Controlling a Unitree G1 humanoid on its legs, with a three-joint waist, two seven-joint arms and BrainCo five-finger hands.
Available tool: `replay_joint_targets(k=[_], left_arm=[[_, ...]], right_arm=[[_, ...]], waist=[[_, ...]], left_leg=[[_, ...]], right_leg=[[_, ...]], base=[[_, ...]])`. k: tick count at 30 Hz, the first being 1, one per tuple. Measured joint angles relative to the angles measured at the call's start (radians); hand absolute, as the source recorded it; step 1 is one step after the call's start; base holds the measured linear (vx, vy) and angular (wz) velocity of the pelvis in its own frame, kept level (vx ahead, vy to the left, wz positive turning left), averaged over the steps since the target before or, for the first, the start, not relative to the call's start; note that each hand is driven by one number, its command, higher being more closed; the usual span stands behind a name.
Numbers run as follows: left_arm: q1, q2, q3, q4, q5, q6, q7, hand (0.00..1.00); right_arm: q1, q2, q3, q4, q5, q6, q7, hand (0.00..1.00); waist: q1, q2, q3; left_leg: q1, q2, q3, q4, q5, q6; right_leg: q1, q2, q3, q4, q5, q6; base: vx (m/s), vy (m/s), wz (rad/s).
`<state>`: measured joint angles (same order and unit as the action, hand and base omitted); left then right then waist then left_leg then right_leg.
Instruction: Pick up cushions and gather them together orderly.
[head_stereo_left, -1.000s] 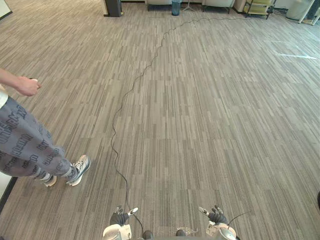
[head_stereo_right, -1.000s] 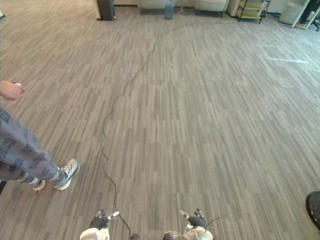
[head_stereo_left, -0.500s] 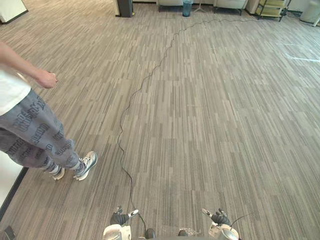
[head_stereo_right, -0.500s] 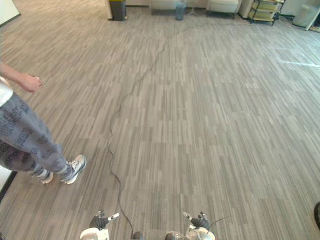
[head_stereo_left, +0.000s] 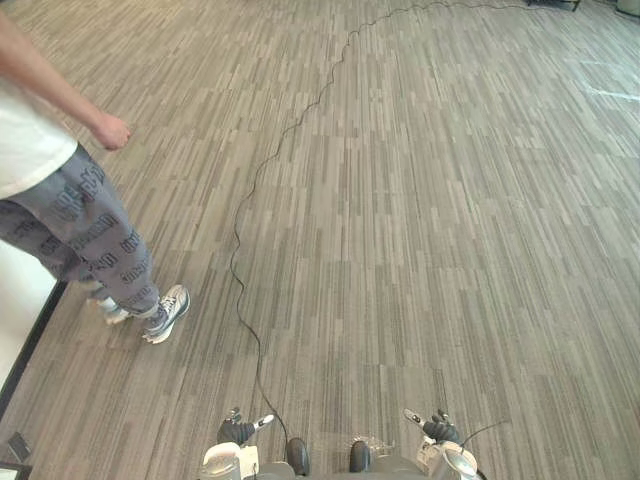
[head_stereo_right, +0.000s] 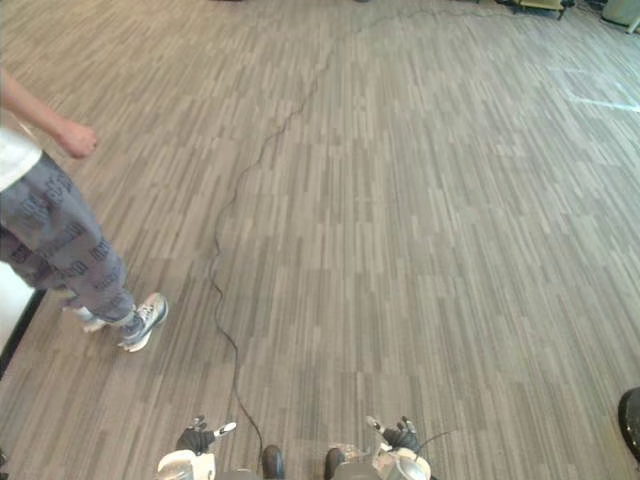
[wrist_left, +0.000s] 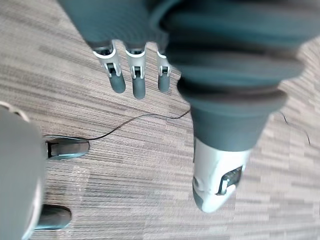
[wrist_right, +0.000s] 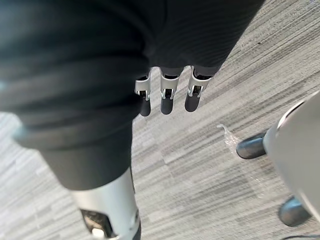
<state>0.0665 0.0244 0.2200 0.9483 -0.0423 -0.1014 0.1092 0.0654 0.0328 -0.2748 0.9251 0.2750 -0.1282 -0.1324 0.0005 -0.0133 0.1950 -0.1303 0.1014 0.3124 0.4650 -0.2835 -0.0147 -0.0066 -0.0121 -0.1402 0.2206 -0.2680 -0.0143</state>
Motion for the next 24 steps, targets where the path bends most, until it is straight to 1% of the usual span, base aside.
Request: replay_joint_targets(k=[1,2,3,4,5,6,7,8,9,10,11,12,13,14,15,17,18,19,20,21,22,23,24], left_arm=[[0.006,0.002,0.002,-0.025,0.000,0.000,0.000,0.00],[0.009,0.000,0.004,-0.040,0.000,0.000,0.000,0.00],[0.024,-0.005,0.007,-0.070,0.000,-0.001,0.000,0.00],[0.029,-0.006,0.006,-0.082,-0.001,-0.003,-0.001,0.00],[0.037,-0.009,-0.001,-0.095,-0.002,-0.004,-0.001,0.00],[0.037,-0.009,-0.002,-0.097,-0.001,-0.006,-0.003,0.00],[0.035,-0.009,-0.005,-0.098,-0.001,-0.011,-0.005,0.00],[0.029,-0.008,-0.012,-0.098,-0.001,-0.018,-0.005,0.00],[0.025,-0.008,-0.023,-0.100,0.000,-0.021,-0.005,0.00],[0.024,-0.008,-0.026,-0.101,-0.001,-0.022,-0.005,0.00],[0.018,-0.002,-0.032,-0.101,0.000,-0.022,-0.005,0.00],[0.009,0.000,-0.030,-0.101,0.000,-0.022,-0.005,0.00],[0.009,0.003,-0.030,-0.100,0.000,-0.022,-0.006,0.00],[0.004,0.010,-0.028,-0.101,-0.001,-0.019,-0.005,0.00],[0.002,0.015,-0.033,-0.101,-0.004,-0.018,-0.005,0.00],[0.006,0.024,-0.061,-0.087,-0.016,-0.015,-0.005,0.00],[-0.001,0.033,-0.101,-0.071,-0.019,-0.014,-0.005,0.00],[-0.013,0.035,-0.116,-0.060,-0.017,-0.009,-0.004,0.00],[-0.026,0.031,-0.128,-0.051,-0.013,-0.003,-0.004,0.00],[-0.032,0.021,-0.143,-0.043,0.004,0.000,-0.004,0.00],[-0.035,0.014,-0.149,-0.042,0.009,0.000,-0.004,0.00],[-0.044,0.006,-0.161,-0.039,0.018,0.000,-0.005,0.00],[-0.057,0.000,-0.162,-0.021,0.022,-0.001,-0.006,0.00]], right_arm=[[0.015,0.000,0.002,-0.011,-0.001,0.000,-0.003,0.00],[0.019,-0.002,0.002,-0.015,-0.001,0.001,-0.005,0.00],[0.023,-0.005,0.004,-0.014,-0.001,0.003,-0.009,0.00],[0.024,-0.006,0.004,-0.014,-0.001,0.003,-0.011,0.00],[0.021,-0.008,0.005,-0.014,-0.001,0.005,-0.013,0.00],[0.018,-0.008,0.006,-0.014,-0.002,0.006,-0.014,0.00],[0.010,-0.007,0.007,-0.010,-0.002,0.007,-0.014,0.00],[-0.001,-0.007,0.012,-0.005,-0.005,0.009,-0.017,0.00],[-0.008,-0.007,0.014,-0.004,-0.017,0.011,-0.018,0.00],[-0.010,-0.007,0.014,-0.003,-0.025,0.012,-0.019,0.00],[-0.012,-0.003,0.025,0.008,-0.040,0.017,-0.023,0.00],[-0.021,0.013,0.030,0.006,-0.042,0.020,-0.020,0.00],[-0.023,0.026,0.030,0.004,-0.042,0.020,-0.018,0.00],[-0.018,0.029,0.042,0.012,-0.050,0.025,-0.009,0.00],[-0.007,0.032,0.036,0.003,-0.064,0.024,-0.008,0.00],[0.010,0.035,0.020,-0.011,-0.079,0.021,-0.006,0.00],[0.022,0.028,0.024,-0.019,-0.078,0.020,-0.001,0.00],[0.021,0.028,0.029,-0.033,-0.080,0.019,0.002,0.00],[0.023,0.028,0.030,-0.046,-0.080,0.020,0.004,0.00],[0.024,0.029,0.025,-0.069,-0.080,0.018,0.004,0.00],[0.025,0.029,0.025,-0.085,-0.081,0.016,0.004,0.00],[0.024,0.028,0.020,-0.090,-0.081,0.007,0.004,0.00],[0.014,0.017,0.018,-0.085,-0.081,-0.001,0.004,0.00]], waist=[[0.000,-0.004,0.004],[0.000,-0.004,0.008],[0.003,-0.008,0.012],[0.003,-0.005,0.013],[0.008,-0.005,0.013],[0.012,-0.006,0.013],[0.018,-0.009,0.013],[0.026,-0.012,0.012],[0.034,-0.012,0.012],[0.037,-0.012,0.012],[0.047,-0.032,0.003],[0.049,-0.032,-0.001],[0.050,-0.034,-0.003],[0.055,-0.050,-0.006],[0.064,-0.061,-0.006],[0.058,-0.064,-0.007],[0.045,-0.062,-0.008],[0.038,-0.070,-0.006],[0.034,-0.072,0.001],[0.021,-0.068,0.005],[0.005,-0.065,0.007],[-0.010,-0.060,0.010],[-0.014,-0.049,0.021]], left_leg=[[-0.069,0.043,0.024,0.172,0.004,0.002],[-0.101,0.065,0.038,0.244,0.009,0.005],[-0.141,0.101,0.059,0.317,-0.024,-0.002],[-0.161,0.113,0.067,0.317,-0.036,-0.009],[-0.192,0.118,0.076,0.279,-0.039,-0.014],[-0.201,0.117,0.084,0.249,-0.037,-0.011],[-0.228,0.105,0.097,0.176,-0.022,-0.008],[-0.260,0.077,0.099,0.073,0.033,-0.014],[-0.276,0.051,0.102,-0.037,0.105,-0.016],[-0.283,0.040,0.101,-0.073,0.158,-0.007],[-0.275,-0.004,0.104,-0.129,0.249,0.038],[-0.271,-0.010,0.122,-0.122,0.227,0.068],[-0.270,-0.006,0.121,-0.106,0.212,0.075],[-0.251,-0.008,0.121,-0.062,0.183,0.108],[-0.208,-0.019,0.124,-0.061,0.159,0.108],[-0.099,-0.034,0.118,-0.084,0.094,0.092],[-0.012,-0.046,0.103,-0.124,0.027,0.066],[0.031,-0.058,0.100,-0.141,0.005,0.061],[0.076,-0.062,0.098,-0.164,-0.006,0.058],[0.156,-0.061,0.092,-0.217,-0.012,0.052],[0.208,-0.059,0.085,-0.251,-0.012,0.051],[0.271,-0.051,0.078,-0.298,-0.018,0.041],[0.319,-0.037,0.079,-0.319,-0.022,0.033]], right_leg=[[0.018,0.000,-0.006,0.011,-0.021,-0.009],[0.034,0.003,-0.006,0.011,-0.028,-0.015],[0.065,0.001,-0.006,0.010,-0.050,-0.023],[0.081,-0.004,-0.006,0.007,-0.061,-0.022],[0.099,-0.019,-0.001,-0.002,-0.069,-0.017],[0.105,-0.029,0.006,-0.006,-0.068,-0.011],[0.126,-0.056,0.019,-0.029,-0.072,-0.006],[0.153,-0.089,0.032,-0.072,-0.069,-0.001],[0.172,-0.116,0.040,-0.101,-0.068,0.002],[0.180,-0.125,0.043,-0.111,-0.067,0.003],[0.183,-0.163,0.058,-0.123,-0.050,0.026],[0.173,-0.179,0.065,-0.124,0.017,0.057],[0.175,-0.180,0.071,-0.123,0.055,0.064],[0.189,-0.188,0.074,-0.094,0.131,0.093],[0.177,-0.196,0.077,-0.006,0.166,0.121],[0.112,-0.210,0.095,0.255,0.244,0.156],[-0.003,-0.216,0.123,0.557,0.243,0.187],[-0.085,-0.221,0.125,0.723,0.211,0.185],[-0.148,-0.218,0.116,0.818,0.180,0.165],[-0.241,-0.207,0.065,0.897,0.126,0.125],[-0.290,-0.199,0.025,0.905,0.095,0.118],[-0.360,-0.185,-0.033,0.870,0.054,0.106],[-0.397,-0.168,-0.078,0.792,0.025,0.082]], base=[[0.13,-0.079,0.18],[0.23,-0.042,0.15],[0.27,-0.023,0.05],[0.31,0.027,0.01],[0.27,0.058,-0.08],[0.38,0.111,-0.25],[0.44,0.165,-0.35],[0.57,0.249,-0.44],[0.52,0.260,-0.35],[0.58,0.302,-0.32],[0.60,0.299,-0.19],[0.60,0.297,-0.15],[0.58,0.299,-0.01],[0.58,0.310,-0.04],[0.68,0.363,-0.04],[0.55,0.277,-0.08],[0.50,0.181,0.01],[0.48,0.135,0.05],[0.55,0.092,0.03],[0.47,0.057,0.06],[0.58,0.039,0.15],[0.52,-0.031,0.24],[0.54,-0.056,0.24]])
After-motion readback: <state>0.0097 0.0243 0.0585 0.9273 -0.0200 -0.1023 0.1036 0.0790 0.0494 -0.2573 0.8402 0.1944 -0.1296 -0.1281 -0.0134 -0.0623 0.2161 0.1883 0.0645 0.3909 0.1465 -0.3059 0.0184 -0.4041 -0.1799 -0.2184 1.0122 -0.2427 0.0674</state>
